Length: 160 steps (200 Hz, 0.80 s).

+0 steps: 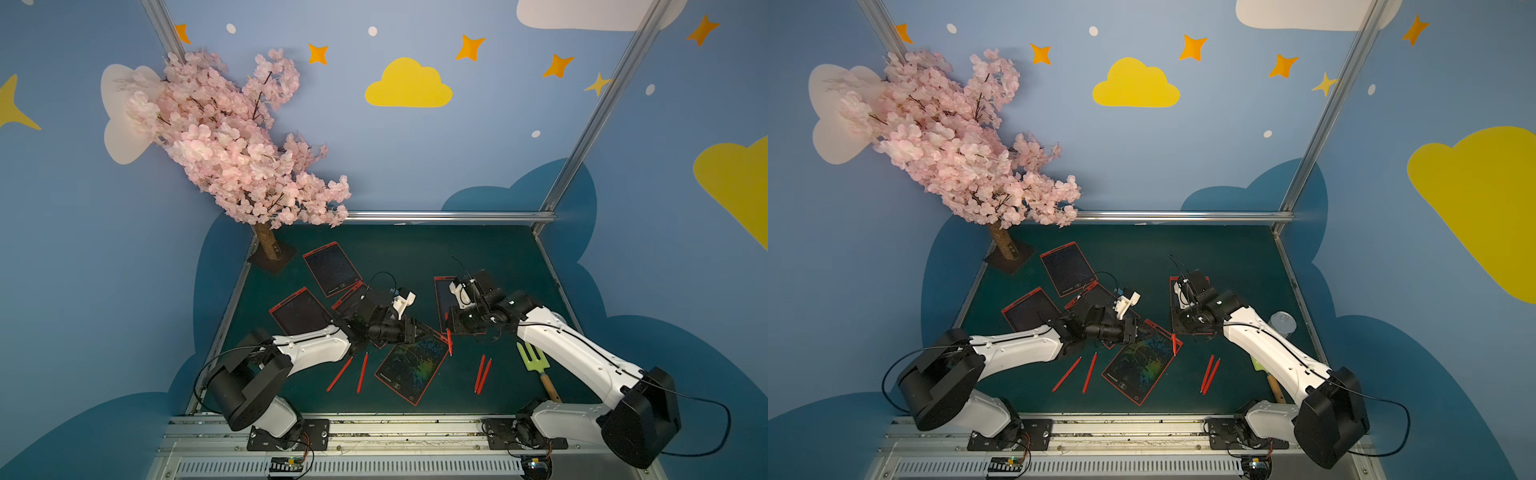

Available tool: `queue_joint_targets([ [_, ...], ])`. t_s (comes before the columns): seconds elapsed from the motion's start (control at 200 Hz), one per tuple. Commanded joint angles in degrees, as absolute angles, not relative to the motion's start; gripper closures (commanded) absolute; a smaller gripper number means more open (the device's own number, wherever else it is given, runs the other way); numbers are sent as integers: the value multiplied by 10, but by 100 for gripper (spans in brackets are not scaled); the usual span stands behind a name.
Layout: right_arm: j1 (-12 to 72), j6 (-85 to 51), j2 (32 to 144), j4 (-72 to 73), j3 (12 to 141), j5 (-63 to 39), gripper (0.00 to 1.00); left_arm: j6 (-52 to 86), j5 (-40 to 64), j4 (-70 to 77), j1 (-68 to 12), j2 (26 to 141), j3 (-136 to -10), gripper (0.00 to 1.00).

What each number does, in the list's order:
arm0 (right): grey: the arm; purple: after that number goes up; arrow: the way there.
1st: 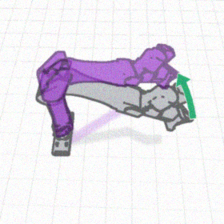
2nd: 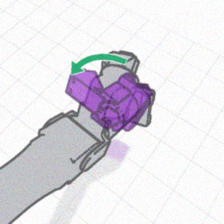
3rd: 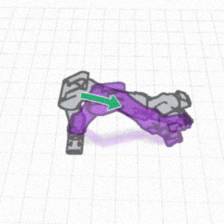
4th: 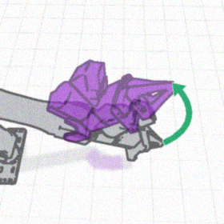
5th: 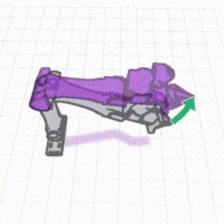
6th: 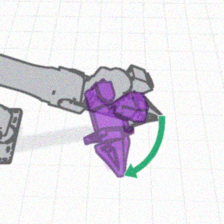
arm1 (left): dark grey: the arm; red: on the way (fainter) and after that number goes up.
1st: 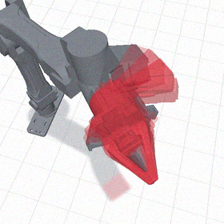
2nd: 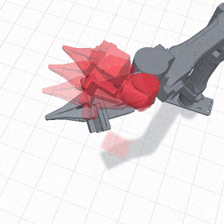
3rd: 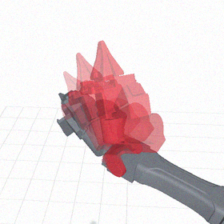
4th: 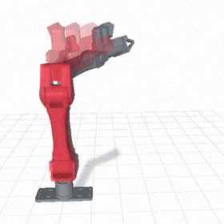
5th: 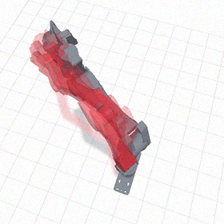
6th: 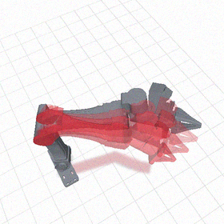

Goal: Place the stylus back onto the writing tablet
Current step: Pick up the stylus from the center of the board.

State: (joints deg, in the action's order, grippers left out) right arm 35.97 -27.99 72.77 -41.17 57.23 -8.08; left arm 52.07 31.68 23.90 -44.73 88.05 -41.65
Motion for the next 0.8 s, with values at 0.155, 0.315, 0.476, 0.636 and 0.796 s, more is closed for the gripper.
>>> queue_joint_targets([
  [0.155, 362, -293, 711, -403, 591, -97, 89, 533, 304, 278, -479, 923, -452, 58],
  [0.315, 361, -293, 710, -404, 594, -102, 89, 533, 287, 274, -491, 940, -466, 60],
  [0.476, 362, -294, 710, -403, 593, -105, 89, 542, 283, 290, -495, 947, -469, 65],
  [0.636, 362, -297, 709, -400, 592, -107, 88, 546, 278, 292, -496, 952, -470, 67],
  [0.796, 362, -299, 710, -397, 593, -113, 88, 546, 279, 294, -497, 956, -471, 68],
])
